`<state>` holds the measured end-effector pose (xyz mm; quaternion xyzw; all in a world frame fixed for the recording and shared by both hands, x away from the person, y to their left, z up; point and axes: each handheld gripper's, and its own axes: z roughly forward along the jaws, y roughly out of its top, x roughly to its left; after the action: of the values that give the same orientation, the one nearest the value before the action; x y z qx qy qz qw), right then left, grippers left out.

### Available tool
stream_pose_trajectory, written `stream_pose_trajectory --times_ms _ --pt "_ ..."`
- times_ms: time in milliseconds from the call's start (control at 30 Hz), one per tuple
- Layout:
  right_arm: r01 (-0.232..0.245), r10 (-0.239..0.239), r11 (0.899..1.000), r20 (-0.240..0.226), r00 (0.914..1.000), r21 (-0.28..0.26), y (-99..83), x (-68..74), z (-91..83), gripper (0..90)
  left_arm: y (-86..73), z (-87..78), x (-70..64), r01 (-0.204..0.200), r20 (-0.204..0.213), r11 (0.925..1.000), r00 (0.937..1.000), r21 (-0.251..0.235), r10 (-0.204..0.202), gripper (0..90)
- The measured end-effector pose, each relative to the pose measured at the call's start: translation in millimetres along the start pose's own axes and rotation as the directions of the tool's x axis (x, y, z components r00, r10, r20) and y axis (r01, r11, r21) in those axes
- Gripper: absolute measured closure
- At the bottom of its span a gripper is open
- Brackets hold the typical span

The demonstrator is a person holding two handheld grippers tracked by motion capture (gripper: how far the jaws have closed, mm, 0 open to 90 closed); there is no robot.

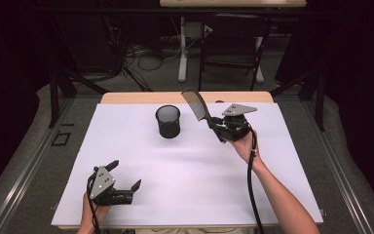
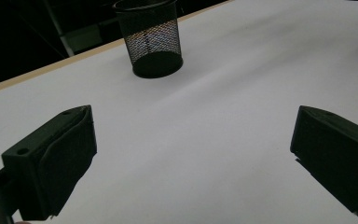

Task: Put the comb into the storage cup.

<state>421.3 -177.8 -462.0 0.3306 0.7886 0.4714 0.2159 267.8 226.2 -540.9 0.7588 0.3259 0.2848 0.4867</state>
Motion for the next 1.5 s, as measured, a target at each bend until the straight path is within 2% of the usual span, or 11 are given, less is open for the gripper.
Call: stream_pose_trajectory --times_ms 300,1500 --pt "-0.003 0.003 1.000 0.000 1.0000 -0.015 4.2 -0.6 4.6 72.7 -0.2 -1.0 0.5 0.006 -0.010 1.0000 0.9999 -0.001 -0.006 0.3" --pt "-0.013 0.012 0.997 -0.021 0.9997 -0.072 24.5 1.4 27.7 72.6 -0.1 0.9 0.4 0.009 -0.003 1.0000 1.0000 0.002 -0.009 0.4"
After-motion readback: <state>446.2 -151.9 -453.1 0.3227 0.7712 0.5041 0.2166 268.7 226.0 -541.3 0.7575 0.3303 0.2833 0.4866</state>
